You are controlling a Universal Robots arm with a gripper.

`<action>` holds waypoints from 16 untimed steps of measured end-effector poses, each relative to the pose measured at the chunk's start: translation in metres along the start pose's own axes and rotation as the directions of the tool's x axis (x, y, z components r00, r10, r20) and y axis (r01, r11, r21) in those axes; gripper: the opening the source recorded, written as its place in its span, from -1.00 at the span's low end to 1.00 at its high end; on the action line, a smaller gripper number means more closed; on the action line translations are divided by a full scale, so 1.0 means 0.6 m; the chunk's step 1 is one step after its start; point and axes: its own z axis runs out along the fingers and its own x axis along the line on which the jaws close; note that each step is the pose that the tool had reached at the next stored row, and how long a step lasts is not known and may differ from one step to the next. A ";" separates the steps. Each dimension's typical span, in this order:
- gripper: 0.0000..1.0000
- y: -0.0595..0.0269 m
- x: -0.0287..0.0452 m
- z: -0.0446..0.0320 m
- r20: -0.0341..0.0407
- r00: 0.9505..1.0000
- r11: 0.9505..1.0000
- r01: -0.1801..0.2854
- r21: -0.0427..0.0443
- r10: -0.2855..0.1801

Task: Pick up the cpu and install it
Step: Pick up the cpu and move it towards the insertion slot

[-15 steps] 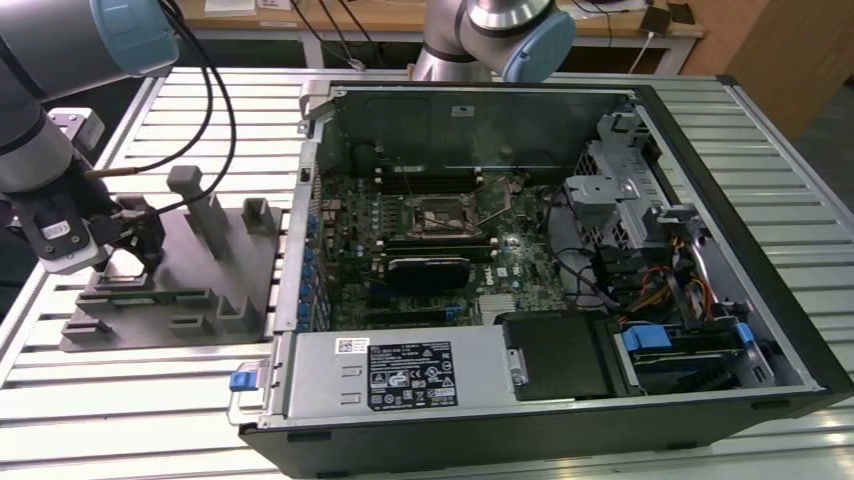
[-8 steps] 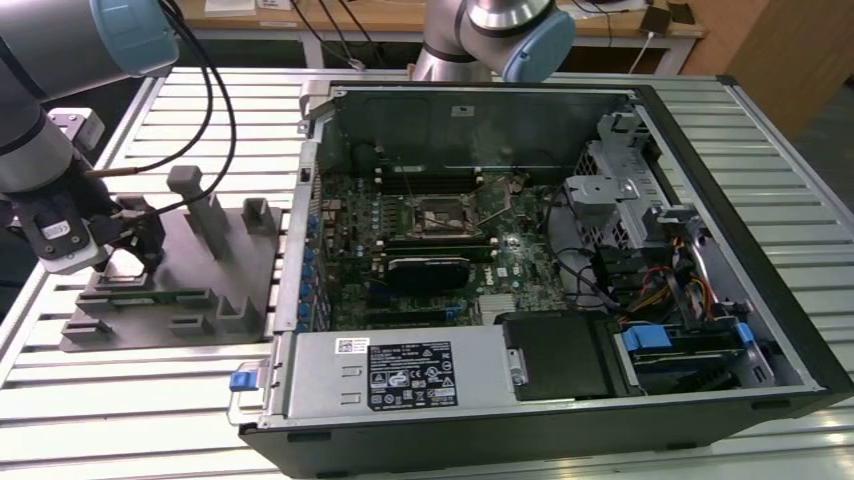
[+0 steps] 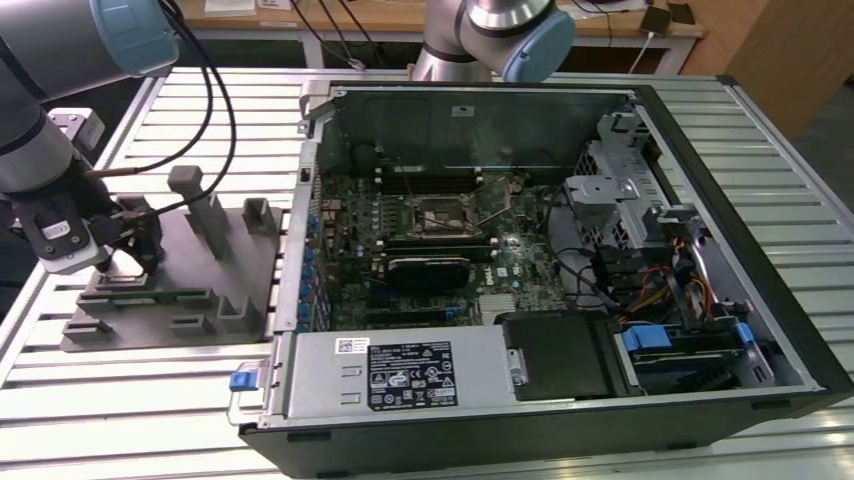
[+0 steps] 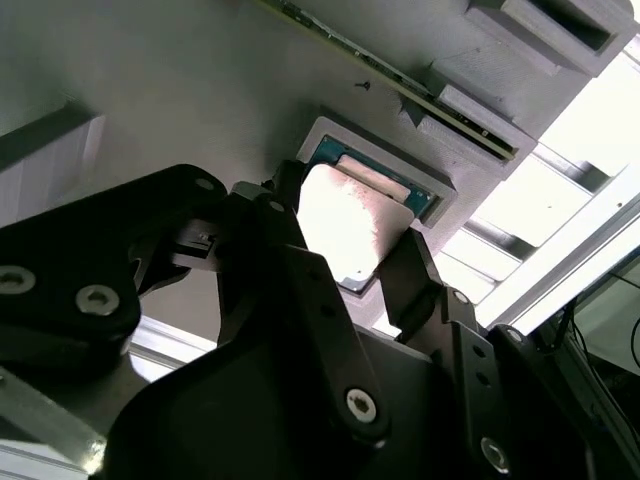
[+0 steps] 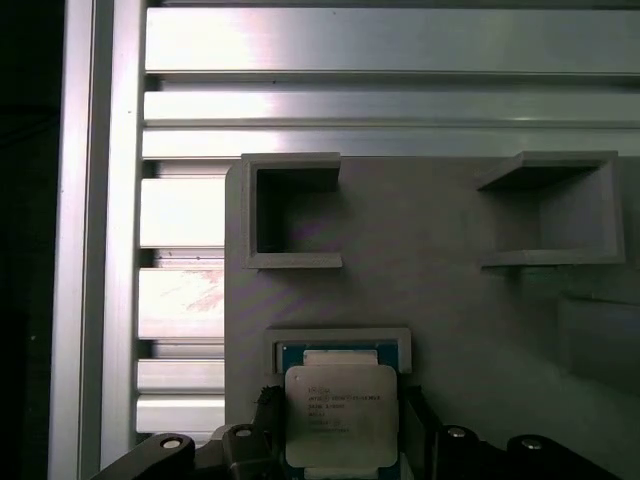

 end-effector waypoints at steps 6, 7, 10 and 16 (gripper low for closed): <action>0.15 0.000 0.000 0.000 0.000 1.000 1.000 0.000 0.000 0.000; 0.15 0.000 0.000 0.000 0.000 1.000 1.000 0.000 0.000 0.000; 0.08 0.000 0.000 0.000 0.000 1.000 1.000 0.000 0.000 0.000; 0.08 0.000 0.000 -0.003 0.000 1.000 1.000 0.000 0.000 0.000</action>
